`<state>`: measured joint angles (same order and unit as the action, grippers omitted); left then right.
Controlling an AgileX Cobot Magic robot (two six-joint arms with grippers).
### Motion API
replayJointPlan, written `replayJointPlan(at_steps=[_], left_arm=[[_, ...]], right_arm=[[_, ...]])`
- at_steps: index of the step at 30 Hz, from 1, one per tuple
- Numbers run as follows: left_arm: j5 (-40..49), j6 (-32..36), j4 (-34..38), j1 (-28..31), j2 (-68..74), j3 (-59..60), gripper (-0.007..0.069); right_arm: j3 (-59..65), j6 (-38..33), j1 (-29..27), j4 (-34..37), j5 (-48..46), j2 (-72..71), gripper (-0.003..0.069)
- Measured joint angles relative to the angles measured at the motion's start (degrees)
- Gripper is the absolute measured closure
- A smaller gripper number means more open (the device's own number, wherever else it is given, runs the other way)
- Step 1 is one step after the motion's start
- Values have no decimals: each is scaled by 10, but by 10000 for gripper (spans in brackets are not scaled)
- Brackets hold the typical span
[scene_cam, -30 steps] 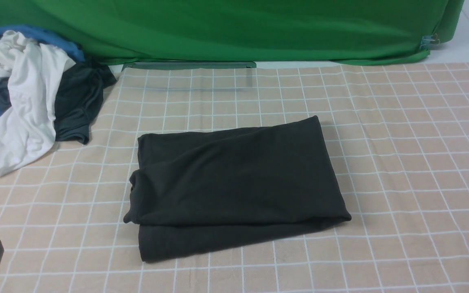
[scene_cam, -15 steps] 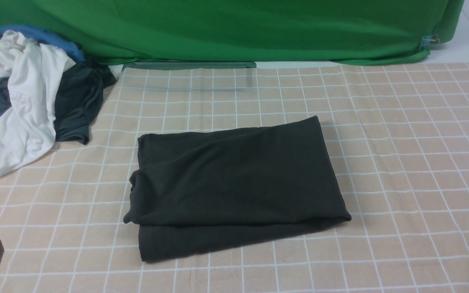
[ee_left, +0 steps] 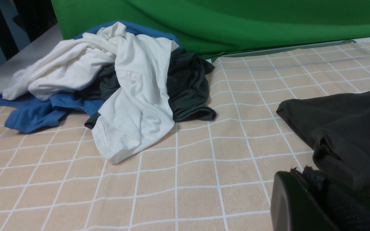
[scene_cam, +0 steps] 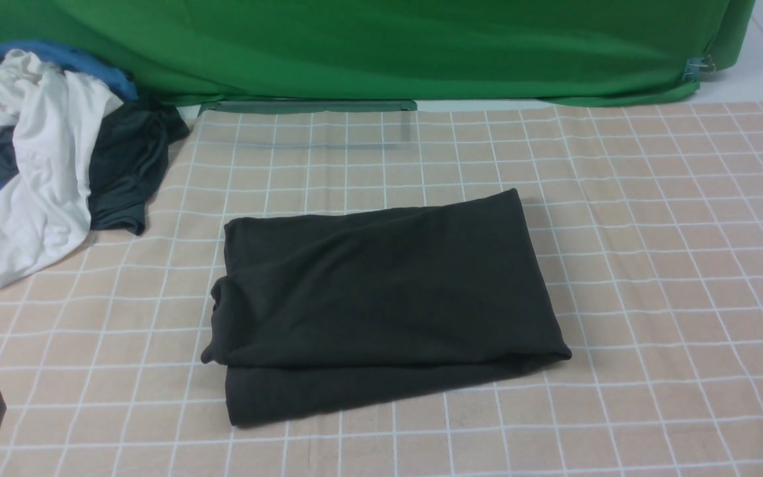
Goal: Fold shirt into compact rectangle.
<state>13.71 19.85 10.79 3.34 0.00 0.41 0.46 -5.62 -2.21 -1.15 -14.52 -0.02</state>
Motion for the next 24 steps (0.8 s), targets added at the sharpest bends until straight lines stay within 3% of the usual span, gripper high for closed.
replayJointPlan(at_steps=[24], left_arm=[[0, 0, -2, 0, 0, 0, 605]], right_arm=[[0, 5, 0, 1, -1, 0, 422]])
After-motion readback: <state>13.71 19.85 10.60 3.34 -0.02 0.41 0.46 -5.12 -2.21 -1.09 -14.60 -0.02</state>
